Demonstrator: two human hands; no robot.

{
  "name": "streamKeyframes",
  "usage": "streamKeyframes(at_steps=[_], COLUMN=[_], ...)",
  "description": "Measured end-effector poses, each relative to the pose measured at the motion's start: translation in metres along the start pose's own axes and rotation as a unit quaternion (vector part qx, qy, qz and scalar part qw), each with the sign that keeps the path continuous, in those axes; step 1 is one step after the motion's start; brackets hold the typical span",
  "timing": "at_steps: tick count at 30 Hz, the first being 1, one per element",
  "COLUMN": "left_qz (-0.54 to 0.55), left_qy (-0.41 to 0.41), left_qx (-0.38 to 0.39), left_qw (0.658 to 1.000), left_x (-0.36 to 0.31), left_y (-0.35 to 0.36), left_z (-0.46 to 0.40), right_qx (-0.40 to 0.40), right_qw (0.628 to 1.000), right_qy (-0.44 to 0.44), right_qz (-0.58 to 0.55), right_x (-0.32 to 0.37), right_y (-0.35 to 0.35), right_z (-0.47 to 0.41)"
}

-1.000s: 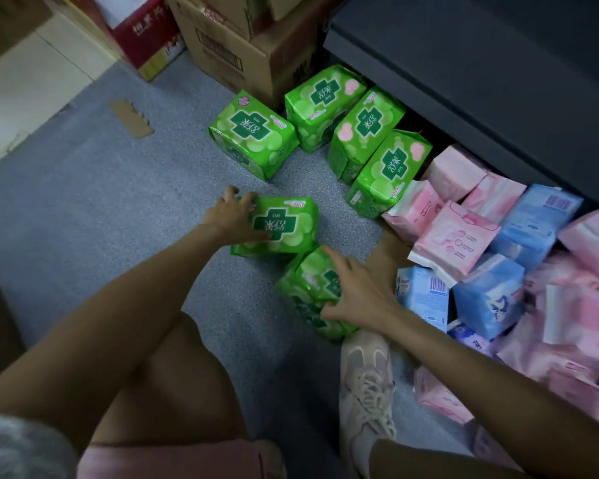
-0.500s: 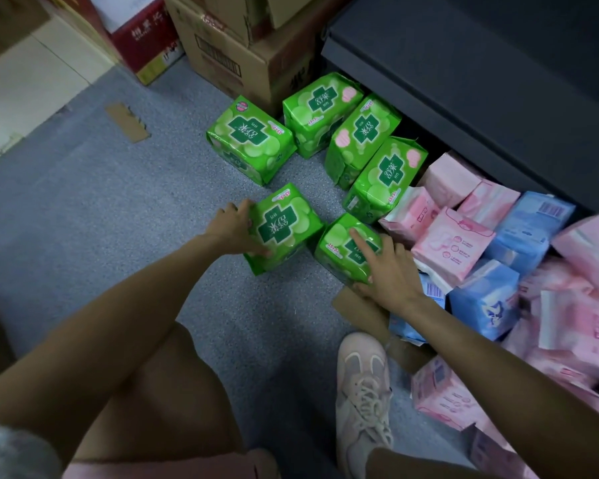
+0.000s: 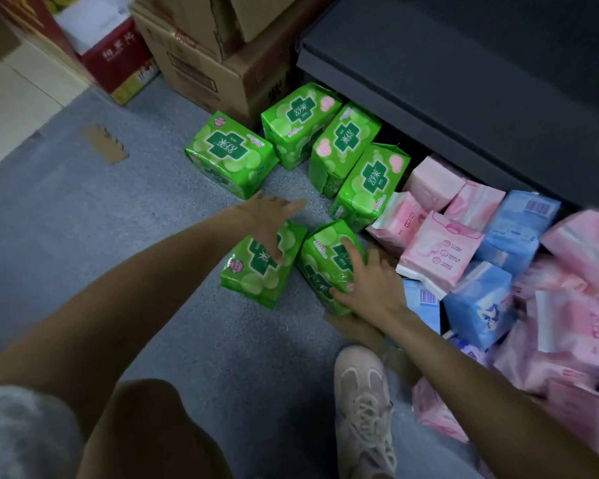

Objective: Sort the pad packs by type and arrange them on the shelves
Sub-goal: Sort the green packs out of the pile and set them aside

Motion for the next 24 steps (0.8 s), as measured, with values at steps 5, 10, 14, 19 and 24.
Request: streamKeyframes(at_steps=[5, 10, 14, 19, 24], left_qz=[0.029, 0.1, 0.234, 0.363, 0.425], left_qy=[-0.059, -0.086, -0.131, -0.175, -0.123], left_qx=[0.079, 0.053, -0.101, -0.313, -0.451], left_qw=[0.995, 0.99, 0.958, 0.86, 0.775], left_x=[0.002, 0.018, 0.032, 0.043, 0.02], left_y=[0.015, 0.032, 0.016, -0.036, -0.114], left_z=[0.001, 0.035, 0.077, 0.139, 0.19], right_qx=[-0.008, -0.031, -0.044, -0.052, -0.116], right_qw=[1.0, 0.993, 0.954, 0.854, 0.826], right_qy=[-0.002, 0.011, 0.012, -0.055, -0.124], right_qz=[0.021, -0.11, -0.296, -0.515, -0.538], right_x=[0.002, 0.003, -0.011, -0.022, -0.036], right_y=[0.002, -0.025, -0.056, -0.105, -0.19], right_z=[0.003, 0.014, 0.031, 0.062, 0.118])
Point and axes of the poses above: each hand's wrist, its own z-axis away from the middle knuckle, its own y-axis out of the palm, x = y × z, the point moved 2 cm from there along -z, towards the middle knuckle, and after that the axes turned 8 degrees about x, right-handed, at the moved point
